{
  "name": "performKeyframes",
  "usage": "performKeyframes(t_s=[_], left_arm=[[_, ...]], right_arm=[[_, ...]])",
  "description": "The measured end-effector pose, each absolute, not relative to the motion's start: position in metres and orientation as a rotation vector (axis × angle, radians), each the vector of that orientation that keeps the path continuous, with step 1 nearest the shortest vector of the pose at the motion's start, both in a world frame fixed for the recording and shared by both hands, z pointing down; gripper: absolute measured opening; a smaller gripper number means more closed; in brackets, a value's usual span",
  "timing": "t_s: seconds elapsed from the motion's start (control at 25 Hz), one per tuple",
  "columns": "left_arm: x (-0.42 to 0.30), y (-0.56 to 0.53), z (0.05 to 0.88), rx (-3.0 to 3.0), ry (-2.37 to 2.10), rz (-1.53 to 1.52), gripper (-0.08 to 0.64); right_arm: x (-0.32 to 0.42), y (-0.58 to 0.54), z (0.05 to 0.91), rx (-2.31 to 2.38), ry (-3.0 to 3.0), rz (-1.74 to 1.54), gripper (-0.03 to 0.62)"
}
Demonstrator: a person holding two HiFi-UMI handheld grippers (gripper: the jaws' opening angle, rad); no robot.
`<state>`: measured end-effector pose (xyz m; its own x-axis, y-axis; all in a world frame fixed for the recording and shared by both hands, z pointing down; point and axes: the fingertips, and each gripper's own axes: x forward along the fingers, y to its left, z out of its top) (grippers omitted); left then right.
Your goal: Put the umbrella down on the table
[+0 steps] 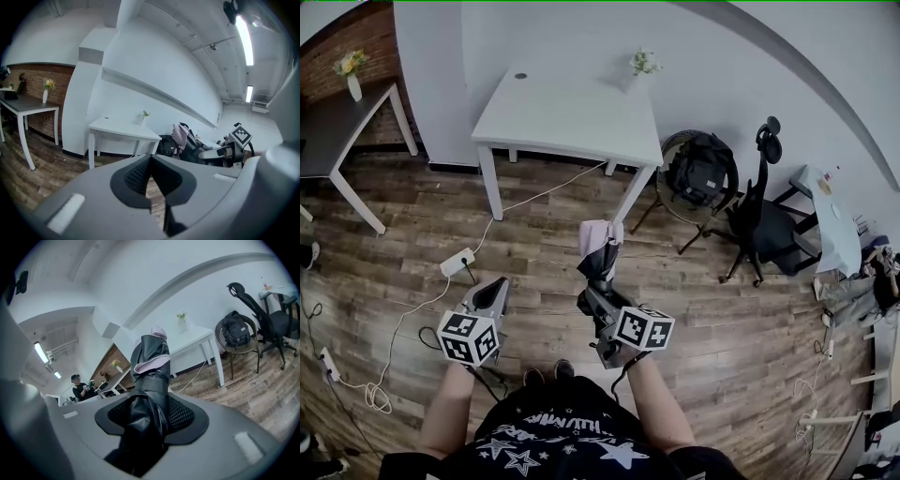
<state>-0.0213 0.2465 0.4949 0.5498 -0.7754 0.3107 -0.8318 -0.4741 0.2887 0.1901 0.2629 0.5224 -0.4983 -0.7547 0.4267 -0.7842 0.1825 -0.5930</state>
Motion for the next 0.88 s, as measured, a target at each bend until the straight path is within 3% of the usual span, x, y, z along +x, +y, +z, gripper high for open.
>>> performKeyframes(t_s=[0.44, 0.88], left_arm=[[-0.041, 0.242, 0.499, 2.424, -1.319, 0.214, 0.003], [-0.032, 0.162, 0.507, 2.399, -1.360, 0.235, 0.003]], right_arm=[[0.184, 0.261, 0.528, 1.610, -2.383, 1.259, 0.221], [0.193, 0.165, 0.550, 1.579, -2.401, 1.321, 0.221]])
